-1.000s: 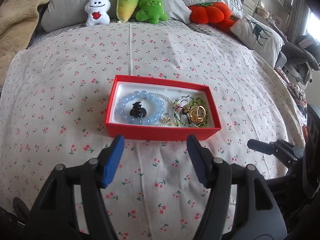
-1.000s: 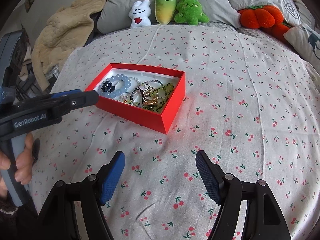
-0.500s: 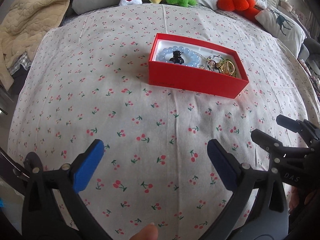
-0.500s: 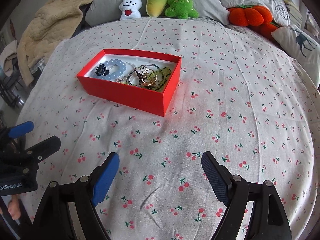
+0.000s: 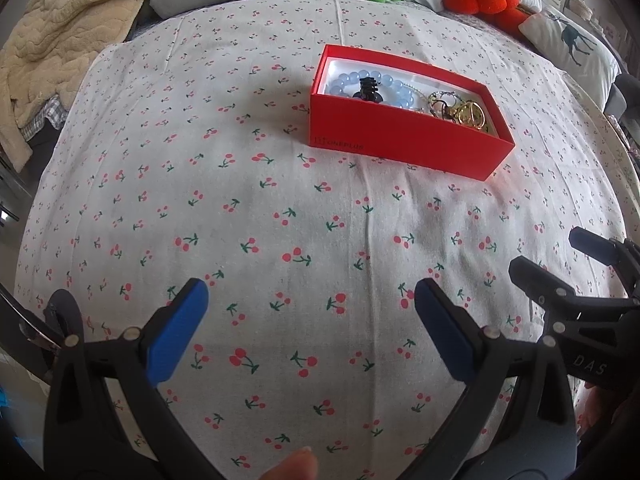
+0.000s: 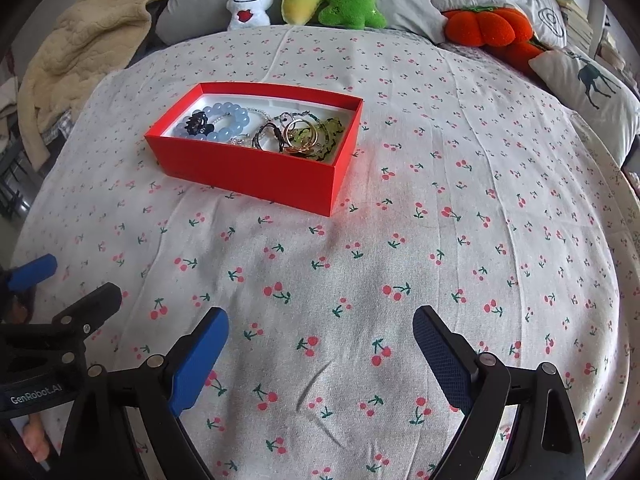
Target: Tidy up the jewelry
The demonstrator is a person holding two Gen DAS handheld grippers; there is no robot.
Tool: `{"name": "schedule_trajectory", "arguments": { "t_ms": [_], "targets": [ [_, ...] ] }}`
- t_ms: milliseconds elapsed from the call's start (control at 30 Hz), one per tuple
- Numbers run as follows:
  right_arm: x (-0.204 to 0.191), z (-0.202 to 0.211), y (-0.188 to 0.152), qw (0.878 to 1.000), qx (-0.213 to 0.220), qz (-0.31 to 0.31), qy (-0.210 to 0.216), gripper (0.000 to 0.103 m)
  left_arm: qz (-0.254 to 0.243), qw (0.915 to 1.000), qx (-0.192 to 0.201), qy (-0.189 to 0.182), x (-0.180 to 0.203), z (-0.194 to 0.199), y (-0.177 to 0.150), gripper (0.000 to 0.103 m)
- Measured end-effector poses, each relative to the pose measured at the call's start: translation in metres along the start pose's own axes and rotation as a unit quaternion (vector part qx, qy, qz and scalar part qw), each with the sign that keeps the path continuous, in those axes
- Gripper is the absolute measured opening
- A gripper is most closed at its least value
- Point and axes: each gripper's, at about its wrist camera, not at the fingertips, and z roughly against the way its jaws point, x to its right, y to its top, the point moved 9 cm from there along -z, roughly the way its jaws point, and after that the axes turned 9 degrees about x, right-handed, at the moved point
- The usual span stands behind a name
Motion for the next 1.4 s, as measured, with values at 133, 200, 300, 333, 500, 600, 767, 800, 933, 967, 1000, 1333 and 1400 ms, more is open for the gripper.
{"name": "schedule_trajectory", "arguments": {
  "t_ms": [133,200,300,333,500,600,767,800,933,967,1000,1333,1400],
  "targets": [
    [0.0038,-0.002,0.0003,1.0,-0.001,-0.003,-0.003,0.095,-0.003,1.0,-0.001,0.003,0.0011,-0.001,-0.0018,0.102],
    [0.0053,-0.0019,0.0,1.0,-0.001,-0.005,-0.003,0.095,-0.004,1.0,-0.001,0.004,0.0017,-0.0011,-0.0019,0.102],
    [0.0063,-0.001,-0.0002,1.0,-0.001,-0.005,-0.003,0.095,-0.004,1.0,-0.001,0.003,0.0025,-0.0013,-0.002,0.102],
    [0.0061,-0.0007,0.0,1.0,0.0,-0.005,-0.003,0.095,-0.004,1.0,-0.001,0.003,0.0024,-0.0012,-0.0018,0.102],
    [0.005,0.0009,0.0002,1.0,0.002,-0.004,-0.003,0.095,-0.007,1.0,0.0,0.003,0.0038,-0.0006,-0.0016,0.102],
    [0.005,0.0012,0.0002,1.0,0.002,-0.004,-0.005,0.095,-0.006,1.0,0.001,0.004,0.0035,-0.0002,-0.0012,0.102],
    [0.0053,0.002,0.0004,1.0,0.002,-0.005,-0.005,0.095,-0.005,1.0,0.002,0.006,0.0031,0.0006,-0.001,0.102],
    [0.0052,0.0023,0.0005,1.0,0.002,-0.004,-0.005,0.095,-0.005,1.0,0.002,0.005,0.003,0.0005,-0.001,0.102],
    [0.0049,0.0023,0.0005,1.0,0.003,-0.004,-0.005,0.095,-0.006,1.0,0.001,0.006,0.0022,0.0004,-0.0008,0.102],
    [0.005,0.002,0.0004,1.0,0.003,-0.004,-0.005,0.095,-0.006,1.0,0.001,0.006,0.002,0.0004,-0.0007,0.102],
    [0.0049,0.0021,0.0005,1.0,0.003,-0.003,-0.005,0.095,-0.005,1.0,0.001,0.007,0.0018,0.0005,-0.0007,0.102],
    [0.0052,0.003,0.0007,1.0,0.004,-0.006,-0.007,0.095,-0.008,0.9999,0.005,0.013,0.001,0.0015,-0.001,0.102],
    [0.0052,0.0029,0.0007,1.0,0.004,-0.006,-0.006,0.095,-0.009,0.9999,0.006,0.014,0.0014,0.002,-0.0005,0.102]
  ]
}}
